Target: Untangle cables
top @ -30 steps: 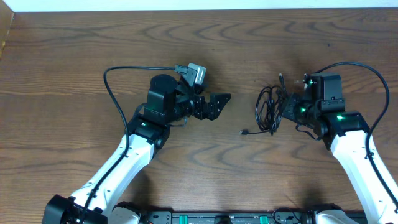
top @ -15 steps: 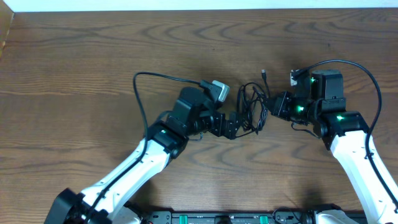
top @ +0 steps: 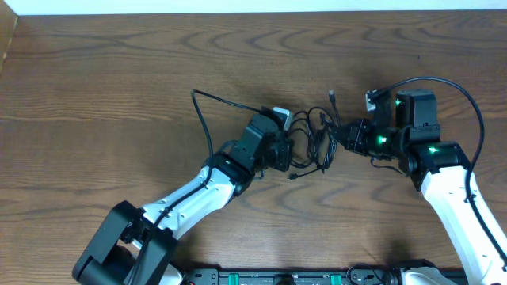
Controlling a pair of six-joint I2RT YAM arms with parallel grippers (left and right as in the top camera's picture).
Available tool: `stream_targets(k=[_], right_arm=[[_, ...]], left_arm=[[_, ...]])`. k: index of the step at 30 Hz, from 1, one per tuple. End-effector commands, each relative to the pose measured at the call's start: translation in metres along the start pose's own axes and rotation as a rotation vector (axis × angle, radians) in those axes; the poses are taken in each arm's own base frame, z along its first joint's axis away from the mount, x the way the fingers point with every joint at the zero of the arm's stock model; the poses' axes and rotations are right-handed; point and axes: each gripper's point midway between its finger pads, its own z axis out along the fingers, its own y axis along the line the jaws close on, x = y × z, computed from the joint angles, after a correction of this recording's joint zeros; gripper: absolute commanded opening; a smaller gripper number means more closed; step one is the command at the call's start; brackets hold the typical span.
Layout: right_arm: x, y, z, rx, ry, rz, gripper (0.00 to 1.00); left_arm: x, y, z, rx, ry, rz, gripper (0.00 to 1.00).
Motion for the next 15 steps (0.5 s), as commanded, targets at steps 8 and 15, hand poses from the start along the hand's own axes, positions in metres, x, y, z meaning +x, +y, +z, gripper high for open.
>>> stream_targets(k=[8, 15], right_arm=[[-0.019, -0.09, -0.026, 0.521, -0.171, 0.022, 0.01], [-0.019, -0.114, -0.042, 0.676, -0.201, 0.026, 0.01]], left_arm=[[-0.07, 0.026, -0.082, -0.069, -0.216, -0.064, 0.08], [-0.093, 0.02, -0.126, -0.058, -0.329, -0.057, 0.08]])
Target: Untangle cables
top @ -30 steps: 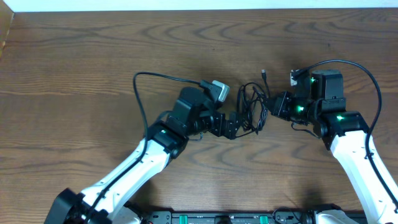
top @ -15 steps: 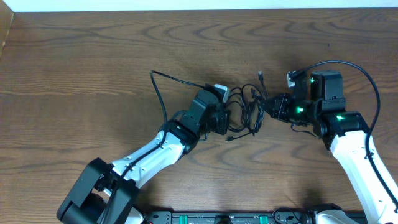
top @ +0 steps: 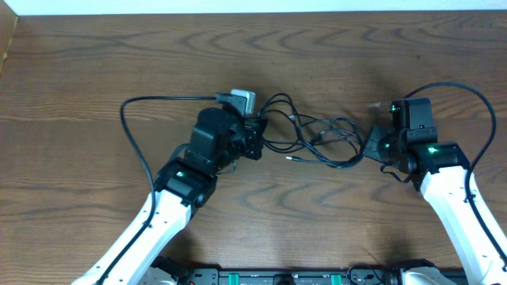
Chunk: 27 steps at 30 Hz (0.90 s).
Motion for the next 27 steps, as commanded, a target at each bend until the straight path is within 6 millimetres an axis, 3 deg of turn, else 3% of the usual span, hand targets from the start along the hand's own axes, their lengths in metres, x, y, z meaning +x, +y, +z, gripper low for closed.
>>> stream_targets(k=[1, 10, 12, 13, 14, 21, 24, 27], right_arm=[[-0.013, -0.025, -0.002, 0.138, -0.073, -0.01, 0.01], [-0.018, -0.034, -0.004, 0.194, -0.104, -0.01, 0.01], [-0.014, -0.026, -0.003, 0.145, -0.077, -0.01, 0.08], [-0.011, -0.021, -0.002, 0.116, -0.061, -0.01, 0.18], [-0.006, -0.013, -0.001, 0.069, -0.034, -0.01, 0.34], [0.014, 0.021, -0.002, -0.137, 0.078, -0.096, 0.74], [0.024, 0.039, -0.007, -0.242, 0.129, -0.102, 0.77], [0.032, 0.054, -0.01, -0.317, 0.172, -0.102, 0.71]], left_arm=[[-0.029, 0.011, -0.018, -0.049, -0.095, -0.006, 0.07], [-0.032, 0.032, -0.025, -0.1, -0.098, -0.074, 0.08], [-0.03, 0.032, -0.025, -0.1, -0.093, -0.086, 0.08], [-0.03, 0.03, -0.024, -0.09, -0.09, -0.093, 0.08], [-0.029, 0.028, -0.024, -0.079, -0.086, -0.093, 0.08], [-0.027, 0.026, -0.024, -0.065, -0.078, -0.139, 0.08], [-0.027, 0.026, -0.024, -0.063, -0.08, -0.196, 0.08], [-0.025, 0.027, -0.023, -0.065, -0.074, -0.245, 0.08]])
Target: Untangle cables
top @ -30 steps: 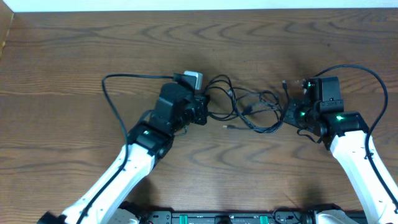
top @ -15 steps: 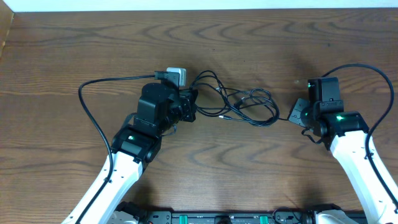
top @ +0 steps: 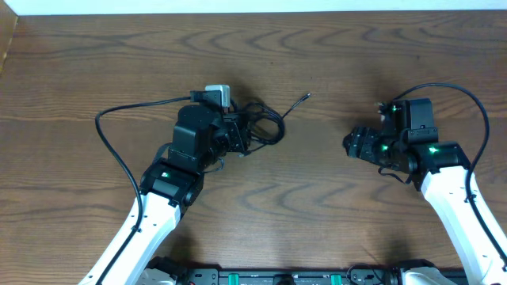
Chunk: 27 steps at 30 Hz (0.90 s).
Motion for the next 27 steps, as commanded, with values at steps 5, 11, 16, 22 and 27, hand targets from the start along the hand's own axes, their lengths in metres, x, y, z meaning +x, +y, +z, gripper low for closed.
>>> stream_targets(k=[5, 11, 16, 22, 27], right_arm=[[0.034, 0.04, 0.015, -0.131, 0.179, 0.202, 0.65], [0.041, 0.056, 0.05, -0.128, 0.239, 0.319, 0.68], [0.024, 0.072, 0.073, -0.216, 0.218, 0.353, 0.68], [0.039, 0.084, 0.091, -0.249, 0.319, 0.428, 0.61], [0.041, 0.094, 0.099, -0.287, 0.332, 0.402, 0.15]], left_arm=[[0.009, -0.009, 0.001, 0.017, 0.052, -0.275, 0.08], [-0.001, -0.033, -0.001, 0.136, 0.053, -0.408, 0.08], [-0.013, -0.069, -0.009, 0.317, 0.067, -0.423, 0.08], [-0.011, -0.079, -0.013, 0.37, 0.105, -0.453, 0.08], [-0.009, -0.082, -0.014, 0.386, 0.122, -0.449, 0.08]])
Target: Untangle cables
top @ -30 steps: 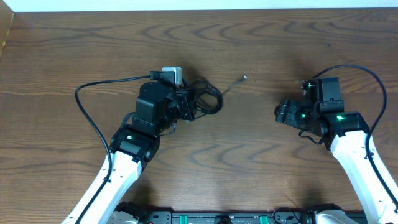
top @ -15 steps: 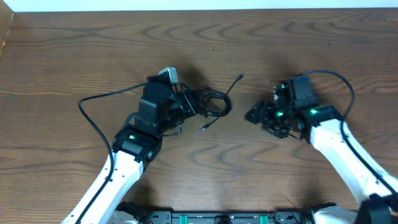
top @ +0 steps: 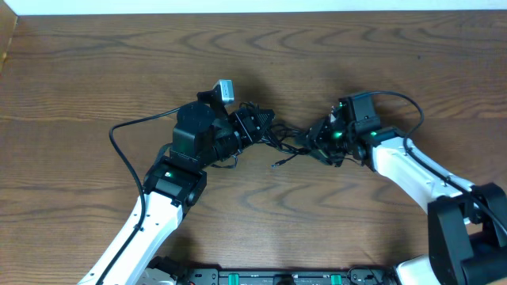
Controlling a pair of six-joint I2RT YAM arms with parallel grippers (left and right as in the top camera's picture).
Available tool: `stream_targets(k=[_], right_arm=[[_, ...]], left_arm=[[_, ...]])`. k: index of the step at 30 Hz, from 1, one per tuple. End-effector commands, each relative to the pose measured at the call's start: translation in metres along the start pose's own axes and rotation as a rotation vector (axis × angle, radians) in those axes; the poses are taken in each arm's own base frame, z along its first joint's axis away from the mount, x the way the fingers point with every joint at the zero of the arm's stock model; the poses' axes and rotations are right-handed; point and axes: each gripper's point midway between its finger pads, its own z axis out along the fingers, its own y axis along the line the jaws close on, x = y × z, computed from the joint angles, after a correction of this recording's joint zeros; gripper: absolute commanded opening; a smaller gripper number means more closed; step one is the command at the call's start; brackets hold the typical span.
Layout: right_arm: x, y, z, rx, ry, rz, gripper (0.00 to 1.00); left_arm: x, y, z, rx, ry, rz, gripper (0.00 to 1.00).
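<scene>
A tangle of thin black cables (top: 279,141) lies on the wooden table (top: 95,63) between the two arms. My left gripper (top: 257,125) is shut on the left part of the bundle, which bunches around its fingers. My right gripper (top: 314,142) sits at the right end of the tangle, touching the strands; its jaws are hidden by its own body and the cables. A loose plug end (top: 275,165) points out toward the front of the tangle.
The left arm's own black wire (top: 119,136) loops out to the left over the table. The right arm's wire (top: 400,99) arcs behind its wrist. The table's far edge runs along the top of the view.
My right gripper was out to the right, apart from the cables, and is now at the right end of the tangle. The bundle in my left gripper has spread rightward toward the centre.
Both grippers were close together at the knotted cables in the middle. Then they stood apart with the strands stretched between them. After that the whole bundle sat at my left gripper, the right one away from it. Now the right gripper is back at the tangle.
</scene>
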Motion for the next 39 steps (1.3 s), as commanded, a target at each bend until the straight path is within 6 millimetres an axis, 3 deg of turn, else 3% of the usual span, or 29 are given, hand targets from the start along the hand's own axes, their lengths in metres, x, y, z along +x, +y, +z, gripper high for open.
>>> stream_targets(k=[1, 6, 8, 11, 13, 15, 20, 24, 31, 36, 38, 39], right_arm=[[0.005, 0.005, 0.004, -0.025, 0.029, -0.017, 0.04], [-0.017, 0.012, -0.011, -0.07, -0.043, -0.287, 0.01], [-0.024, 0.019, -0.026, -0.103, -0.078, -0.419, 0.01], [-0.024, 0.036, -0.055, -0.166, -0.13, -0.675, 0.01], [-0.023, 0.041, -0.078, -0.142, -0.199, -0.867, 0.01], [-0.018, 0.043, -0.09, -0.122, -0.226, -0.992, 0.01], [0.012, 0.033, -0.108, -0.084, -0.178, -1.211, 0.01], [0.034, 0.037, -0.115, -0.172, -0.12, -1.201, 0.01], [0.076, 0.063, -0.13, -0.476, 0.014, -1.144, 0.01], [0.088, 0.069, -0.136, -0.553, 0.052, -1.14, 0.01], [0.088, 0.069, -0.136, -0.554, 0.053, -1.139, 0.01], [0.088, 0.069, -0.136, -0.554, 0.053, -1.139, 0.01]], left_arm=[[0.004, -0.016, -0.002, 0.052, 0.037, 0.008, 0.08], [0.014, 0.002, -0.002, -0.007, 0.08, 0.21, 0.08], [0.023, 0.02, -0.004, -0.074, 0.121, 0.284, 0.29], [0.031, 0.052, -0.009, -0.202, 0.165, 0.36, 0.99], [0.032, 0.07, -0.015, -0.286, 0.177, 0.407, 0.99], [0.03, 0.067, -0.014, -0.271, 0.173, 0.447, 0.99], [0.04, 0.019, -0.007, 0.012, 0.217, 0.757, 0.98], [0.04, 0.017, -0.006, 0.033, 0.215, 0.873, 0.98], [0.041, 0.017, -0.005, 0.035, 0.219, 0.882, 1.0], [0.049, 0.023, 0.001, 0.034, 0.254, 0.874, 0.96], [0.061, 0.025, 0.007, 0.043, 0.293, 0.877, 0.89], [0.064, 0.028, 0.01, 0.033, 0.301, 0.877, 0.78]])
